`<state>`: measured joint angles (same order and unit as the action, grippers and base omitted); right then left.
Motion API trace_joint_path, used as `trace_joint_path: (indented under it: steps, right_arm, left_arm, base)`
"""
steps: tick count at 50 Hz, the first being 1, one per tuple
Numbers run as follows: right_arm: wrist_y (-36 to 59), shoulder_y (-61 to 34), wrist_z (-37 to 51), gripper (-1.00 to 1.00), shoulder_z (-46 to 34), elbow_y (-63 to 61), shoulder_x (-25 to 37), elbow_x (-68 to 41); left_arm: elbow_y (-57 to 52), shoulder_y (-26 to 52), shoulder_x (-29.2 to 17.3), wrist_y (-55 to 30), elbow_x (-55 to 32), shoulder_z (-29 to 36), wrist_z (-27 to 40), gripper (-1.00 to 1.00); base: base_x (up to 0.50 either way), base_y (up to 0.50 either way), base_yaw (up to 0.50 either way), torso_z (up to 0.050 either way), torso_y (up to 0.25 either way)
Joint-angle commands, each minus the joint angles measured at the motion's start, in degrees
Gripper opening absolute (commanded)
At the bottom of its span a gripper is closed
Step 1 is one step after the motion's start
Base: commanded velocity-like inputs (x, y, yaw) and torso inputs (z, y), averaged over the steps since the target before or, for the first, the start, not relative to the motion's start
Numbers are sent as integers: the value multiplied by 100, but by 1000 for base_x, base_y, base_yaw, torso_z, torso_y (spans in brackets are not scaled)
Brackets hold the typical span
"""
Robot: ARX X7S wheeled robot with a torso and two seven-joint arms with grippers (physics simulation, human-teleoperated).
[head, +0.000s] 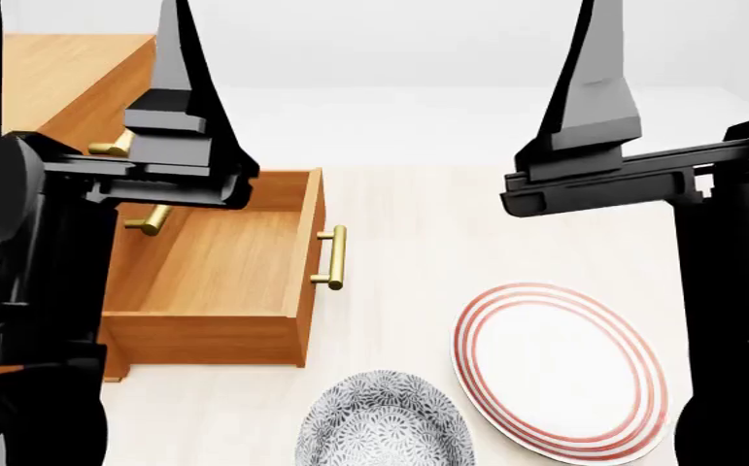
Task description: Open the bottom drawer of the cabinet.
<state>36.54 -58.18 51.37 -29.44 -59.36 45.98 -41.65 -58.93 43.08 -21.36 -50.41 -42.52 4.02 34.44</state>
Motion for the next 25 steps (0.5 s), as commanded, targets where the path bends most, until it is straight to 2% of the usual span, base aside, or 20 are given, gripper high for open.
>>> trace_joint_path:
  steps: [1, 25]
  right_arm:
    - [-75, -422, 212, 100, -184, 46, 132, -270]
    - [-73, -1108, 585, 100, -499, -23, 256, -737]
  left_arm:
    - [54, 197, -160, 73, -253, 34, 238, 100]
    - [48, 431, -345, 122, -577, 120, 537, 100]
  base:
    - [0, 0, 0, 0, 0]
    - [0, 0, 0, 0, 0]
